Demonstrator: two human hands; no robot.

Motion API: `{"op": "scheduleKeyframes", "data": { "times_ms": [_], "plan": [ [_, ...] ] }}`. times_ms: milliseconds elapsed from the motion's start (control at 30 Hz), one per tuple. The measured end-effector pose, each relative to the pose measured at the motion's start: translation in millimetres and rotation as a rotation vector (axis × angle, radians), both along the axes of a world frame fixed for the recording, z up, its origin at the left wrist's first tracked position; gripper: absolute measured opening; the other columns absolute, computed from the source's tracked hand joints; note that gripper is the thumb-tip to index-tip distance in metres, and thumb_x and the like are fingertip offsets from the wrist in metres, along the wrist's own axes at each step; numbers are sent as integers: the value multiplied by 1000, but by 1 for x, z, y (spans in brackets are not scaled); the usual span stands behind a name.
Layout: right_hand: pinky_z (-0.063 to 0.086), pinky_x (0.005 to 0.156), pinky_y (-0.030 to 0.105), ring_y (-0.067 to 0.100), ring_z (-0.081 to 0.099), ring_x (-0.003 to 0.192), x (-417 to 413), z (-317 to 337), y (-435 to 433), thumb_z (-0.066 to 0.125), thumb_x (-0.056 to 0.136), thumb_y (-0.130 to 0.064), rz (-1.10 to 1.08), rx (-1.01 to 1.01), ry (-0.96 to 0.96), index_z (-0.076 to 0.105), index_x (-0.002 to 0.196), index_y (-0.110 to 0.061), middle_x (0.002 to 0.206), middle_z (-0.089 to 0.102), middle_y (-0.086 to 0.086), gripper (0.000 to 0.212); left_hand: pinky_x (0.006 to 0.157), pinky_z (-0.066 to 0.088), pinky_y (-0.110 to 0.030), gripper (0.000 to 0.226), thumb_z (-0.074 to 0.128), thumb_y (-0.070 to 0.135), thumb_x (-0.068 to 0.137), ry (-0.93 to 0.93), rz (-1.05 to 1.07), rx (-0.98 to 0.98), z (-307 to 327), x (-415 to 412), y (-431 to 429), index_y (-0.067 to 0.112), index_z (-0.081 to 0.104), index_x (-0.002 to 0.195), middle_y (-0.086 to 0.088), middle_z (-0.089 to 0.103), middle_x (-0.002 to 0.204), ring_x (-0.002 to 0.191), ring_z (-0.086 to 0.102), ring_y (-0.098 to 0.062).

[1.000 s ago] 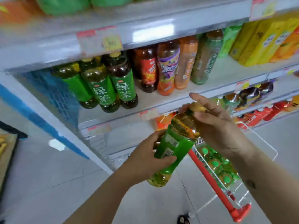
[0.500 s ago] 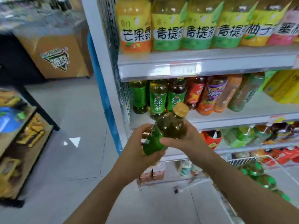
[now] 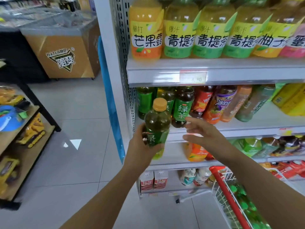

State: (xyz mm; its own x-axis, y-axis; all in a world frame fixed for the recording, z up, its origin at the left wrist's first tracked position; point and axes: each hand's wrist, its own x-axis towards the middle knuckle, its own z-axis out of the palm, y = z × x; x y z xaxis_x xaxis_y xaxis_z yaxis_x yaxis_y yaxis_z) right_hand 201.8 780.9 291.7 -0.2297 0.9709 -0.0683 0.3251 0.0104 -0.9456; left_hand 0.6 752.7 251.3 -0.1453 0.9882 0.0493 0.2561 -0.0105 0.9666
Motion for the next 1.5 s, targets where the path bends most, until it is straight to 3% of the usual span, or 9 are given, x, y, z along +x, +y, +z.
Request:
{"op": "scheduleKeyframes", "data": {
  "times_ms": [133, 433, 567, 733, 900, 1033, 1167, 1433, 1500],
  "plan": [
    [46, 62, 13, 9, 62, 77, 25, -17, 6, 67, 83, -7, -183, -114, 4, 58, 120, -12, 99, 64, 6, 38, 81, 50, -22, 65, 81, 13, 67, 21, 239, 126, -4, 10, 47, 37, 42, 114, 17, 57, 106, 98, 55, -2],
    [46, 57, 5, 7, 63, 73, 47, -44, 30, 64, 85, -6, -198, -128, -120, 61, 111, -11, 86, 65, 1, 27, 104, 40, -43, 83, 80, 18, 70, 233, 373, 92, -32, 20, 108, 18, 33, 138, -4, 41, 134, 124, 42, -23],
    [46, 83, 27, 24, 59, 105, 49, -62, 47, 68, 83, -13, -200, -103, -268, 58, 116, -19, 105, 60, 1, 35, 100, 39, -41, 82, 79, 20, 72, 215, 355, 24, -33, 15, 118, 14, 30, 138, -9, 40, 135, 123, 44, -26],
    [23, 108, 28, 25, 26, 139, 38, -80, 64, 64, 86, -23, -35, 9, -677, 35, 142, -19, 151, 27, 11, 63, 99, 36, -35, 89, 75, 15, 75, 260, 239, 12, -34, 5, 110, 17, 20, 144, -10, 39, 137, 123, 42, -24],
    [25, 110, 36, 29, 18, 142, 41, -109, 47, 61, 88, -28, 47, -20, -817, 30, 145, -26, 158, 1, 4, 65, 102, 28, -24, 75, 63, 12, 88, 378, 226, 55, -61, 21, 47, 23, 18, 147, -1, 23, 150, 134, 30, -16],
    [27, 110, 35, 26, 26, 139, 78, -150, -6, 63, 86, -24, -50, -123, -765, 42, 138, -23, 154, 23, 6, 56, 95, 37, -17, 48, 60, 7, 88, 440, -78, 63, -108, 45, 7, 20, 45, 132, 2, 49, 129, 119, 48, -12],
    [37, 100, 32, 29, 48, 118, 132, -192, -70, 67, 82, -16, -235, -304, -780, 53, 131, -18, 128, 54, 11, 51, 86, 50, -35, 29, 56, 10, 88, 425, -412, -105, -153, 83, -3, 20, 59, 115, 3, 64, 113, 103, 62, -18],
    [29, 106, 29, 22, 40, 131, 195, -271, -154, 58, 90, -32, -371, -562, -816, 37, 141, -22, 143, 43, 5, 56, 93, 43, -31, 34, 59, 9, 86, 428, -716, -55, -239, 187, 9, 17, 60, 118, 0, 61, 119, 111, 56, -17],
    [36, 92, 27, 21, 46, 125, 201, -286, -157, 54, 92, -33, -385, -544, -820, 37, 140, -29, 138, 47, 1, 51, 93, 39, -29, 39, 61, 8, 81, 515, -804, 74, -259, 211, 23, 16, 60, 120, -3, 60, 120, 112, 54, -21]
  ]
}}
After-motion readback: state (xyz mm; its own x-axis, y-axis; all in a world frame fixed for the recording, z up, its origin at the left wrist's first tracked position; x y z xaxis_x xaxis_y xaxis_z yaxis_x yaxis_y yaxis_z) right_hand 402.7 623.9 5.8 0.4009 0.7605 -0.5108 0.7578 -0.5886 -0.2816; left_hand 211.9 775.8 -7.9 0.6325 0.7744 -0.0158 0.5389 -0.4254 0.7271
